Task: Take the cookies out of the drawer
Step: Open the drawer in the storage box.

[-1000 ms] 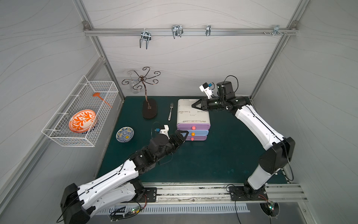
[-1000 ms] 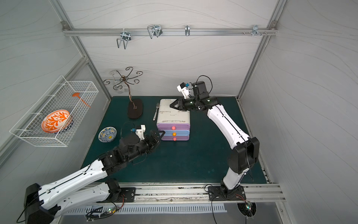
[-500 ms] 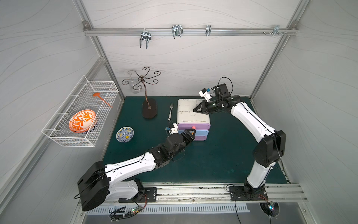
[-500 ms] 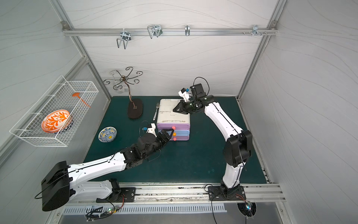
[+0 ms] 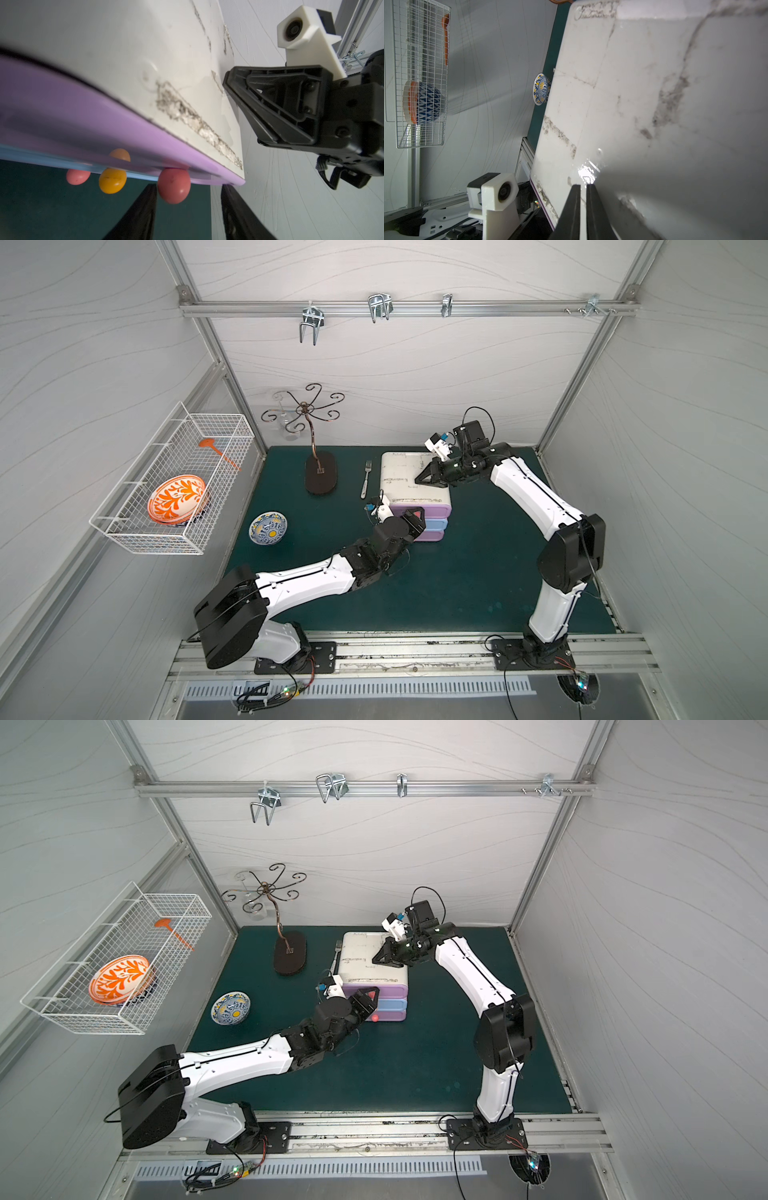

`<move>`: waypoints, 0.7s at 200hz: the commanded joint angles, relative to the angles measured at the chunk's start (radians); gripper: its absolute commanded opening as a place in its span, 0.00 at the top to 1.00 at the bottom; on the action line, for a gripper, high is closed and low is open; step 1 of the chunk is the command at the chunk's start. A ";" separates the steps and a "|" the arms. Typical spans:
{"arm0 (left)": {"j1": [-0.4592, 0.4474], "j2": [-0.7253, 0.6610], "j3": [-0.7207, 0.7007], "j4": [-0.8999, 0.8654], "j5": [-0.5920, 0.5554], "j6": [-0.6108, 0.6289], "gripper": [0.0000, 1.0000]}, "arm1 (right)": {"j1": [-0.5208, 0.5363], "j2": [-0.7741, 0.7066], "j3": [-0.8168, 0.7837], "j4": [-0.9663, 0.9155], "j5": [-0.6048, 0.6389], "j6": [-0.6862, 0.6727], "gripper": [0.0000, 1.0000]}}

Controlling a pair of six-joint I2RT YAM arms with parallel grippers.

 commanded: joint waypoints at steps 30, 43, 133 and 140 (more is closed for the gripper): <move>0.007 0.050 0.089 0.010 -0.033 0.043 0.58 | -0.021 0.015 0.003 -0.058 -0.003 -0.037 0.88; 0.007 0.065 0.100 0.013 -0.031 0.048 0.58 | -0.023 0.016 0.002 -0.060 -0.004 -0.041 0.88; 0.007 0.076 0.113 -0.013 -0.023 0.049 0.81 | -0.032 0.026 0.001 -0.074 -0.016 -0.059 0.88; 0.007 0.074 0.115 -0.021 -0.010 0.052 0.83 | -0.032 0.026 0.000 -0.073 -0.017 -0.059 0.89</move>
